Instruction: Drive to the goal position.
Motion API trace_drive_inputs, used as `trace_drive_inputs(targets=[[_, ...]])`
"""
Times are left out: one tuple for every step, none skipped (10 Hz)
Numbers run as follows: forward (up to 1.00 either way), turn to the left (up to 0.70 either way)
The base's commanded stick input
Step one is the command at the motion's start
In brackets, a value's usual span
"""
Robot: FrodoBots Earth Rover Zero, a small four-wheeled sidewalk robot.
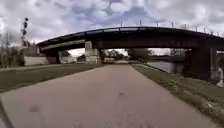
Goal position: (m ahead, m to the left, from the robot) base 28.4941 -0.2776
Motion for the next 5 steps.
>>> trace_drive_inputs(targets=[[0.70, 0.00], [0.70, 0.00], [0.70, 0.00], [0.70, 0.00], [0.70, 0.00]])
